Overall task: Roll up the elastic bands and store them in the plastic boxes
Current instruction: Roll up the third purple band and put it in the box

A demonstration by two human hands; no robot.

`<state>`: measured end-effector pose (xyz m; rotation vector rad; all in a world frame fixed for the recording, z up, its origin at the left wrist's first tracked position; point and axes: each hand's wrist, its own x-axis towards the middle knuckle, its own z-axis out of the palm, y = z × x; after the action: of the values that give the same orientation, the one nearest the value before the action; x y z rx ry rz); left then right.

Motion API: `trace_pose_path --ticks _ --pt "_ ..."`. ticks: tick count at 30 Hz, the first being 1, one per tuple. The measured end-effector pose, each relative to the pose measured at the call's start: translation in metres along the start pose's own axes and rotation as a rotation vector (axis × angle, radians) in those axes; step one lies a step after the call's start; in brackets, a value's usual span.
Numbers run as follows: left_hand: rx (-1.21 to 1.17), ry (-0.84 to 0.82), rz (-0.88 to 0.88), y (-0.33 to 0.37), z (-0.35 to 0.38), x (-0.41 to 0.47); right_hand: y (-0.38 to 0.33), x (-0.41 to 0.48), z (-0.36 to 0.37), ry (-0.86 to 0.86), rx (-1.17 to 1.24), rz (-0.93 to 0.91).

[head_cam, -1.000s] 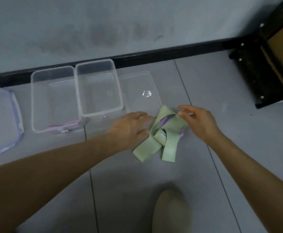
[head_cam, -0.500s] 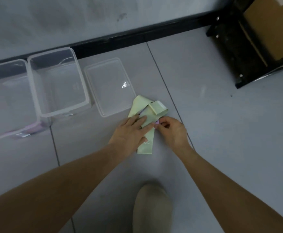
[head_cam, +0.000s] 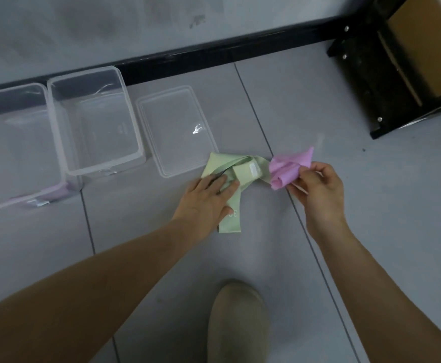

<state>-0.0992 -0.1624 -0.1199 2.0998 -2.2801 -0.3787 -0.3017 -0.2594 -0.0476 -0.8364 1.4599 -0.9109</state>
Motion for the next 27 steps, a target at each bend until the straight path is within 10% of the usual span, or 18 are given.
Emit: trace_pose_path --ticks 5,11,27 --pt "-0.343 0.139 -0.024 0.0 -0.025 -0.002 -0.024 -0.035 0.019 -0.239 0.068 0.001" --pt "-1.558 0.144 -0.775 -0.018 -0.085 -0.043 0.004 -0.074 0.077 -0.497 0.006 0.141" --pt "-1.373 0.196 -0.798 -0.124 -0.075 -0.216 0.075 -0.16 0.199 -0.921 -0.338 0.172"
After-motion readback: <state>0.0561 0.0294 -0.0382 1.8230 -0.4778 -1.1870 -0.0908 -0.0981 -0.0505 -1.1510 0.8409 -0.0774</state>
